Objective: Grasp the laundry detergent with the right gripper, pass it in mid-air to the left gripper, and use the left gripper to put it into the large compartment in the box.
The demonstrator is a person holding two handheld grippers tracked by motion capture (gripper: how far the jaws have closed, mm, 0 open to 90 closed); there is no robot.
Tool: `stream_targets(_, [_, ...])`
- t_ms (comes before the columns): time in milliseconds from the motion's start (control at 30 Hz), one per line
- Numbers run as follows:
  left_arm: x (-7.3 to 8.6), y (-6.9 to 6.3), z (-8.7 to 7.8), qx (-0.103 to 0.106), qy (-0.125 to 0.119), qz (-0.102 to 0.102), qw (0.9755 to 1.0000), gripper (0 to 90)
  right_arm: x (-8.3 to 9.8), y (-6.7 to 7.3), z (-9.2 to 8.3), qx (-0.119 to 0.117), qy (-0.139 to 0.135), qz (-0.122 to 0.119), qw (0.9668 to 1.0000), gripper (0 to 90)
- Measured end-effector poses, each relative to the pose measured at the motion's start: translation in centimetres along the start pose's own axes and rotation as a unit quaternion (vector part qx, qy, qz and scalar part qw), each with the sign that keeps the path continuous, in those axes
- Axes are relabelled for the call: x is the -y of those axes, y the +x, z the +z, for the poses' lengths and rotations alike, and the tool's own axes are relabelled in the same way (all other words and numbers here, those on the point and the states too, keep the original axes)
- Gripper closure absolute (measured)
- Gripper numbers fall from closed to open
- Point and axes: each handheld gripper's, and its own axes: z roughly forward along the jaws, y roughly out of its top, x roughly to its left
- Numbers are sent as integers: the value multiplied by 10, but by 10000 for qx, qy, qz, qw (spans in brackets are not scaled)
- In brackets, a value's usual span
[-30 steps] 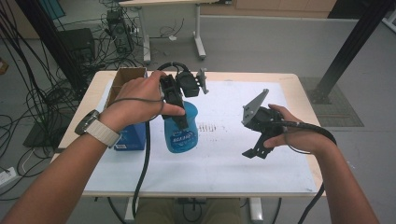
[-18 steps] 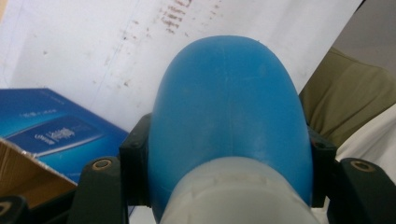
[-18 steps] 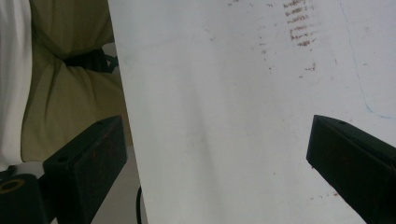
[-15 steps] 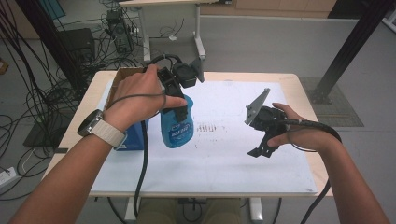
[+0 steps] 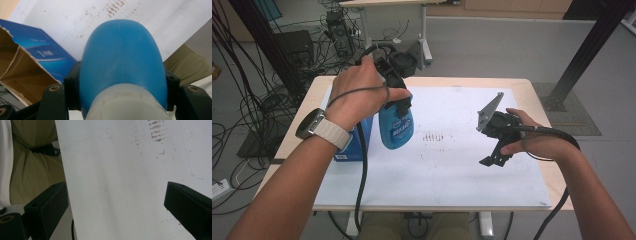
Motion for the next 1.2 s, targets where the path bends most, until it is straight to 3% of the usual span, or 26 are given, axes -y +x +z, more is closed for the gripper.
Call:
stream_targets(300, [1, 13, -15, -154, -4, -419, 9990, 380, 2, -3, 0, -21, -5, -1, 10000, 57])
stream_targets(633, [9, 32, -32, -229, -85, -1088, 9938, 380, 2, -8, -1, 18, 1, 38, 10000, 59])
stream_targets(733, [11, 38, -36, -243, -55, -1258, 9917, 380, 2, -9, -1, 19, 11, 31, 10000, 59])
stream_targets(833, [14, 42, -40, -278, -83, -1519, 9880, 380, 2, -10, -3, 18, 15, 2, 10000, 61])
stream_targets(900, [15, 46, -41, -275, -18, -1588, 9869, 380, 1, -11, -4, 33, 0, 12, 10000, 62])
stream_targets(1100, [15, 57, -46, -256, 5, -1932, 9808, 380, -1, -15, -3, 7, 14, -33, 10000, 65])
stream_targets(1133, [15, 58, -46, -253, 42, -1935, 9808, 380, -1, -16, -3, 10, 20, -37, 10000, 65])
stream_targets(1200, [14, 63, -47, -231, 55, -2120, 9770, 380, 0, -18, -2, -20, 24, -28, 10000, 70])
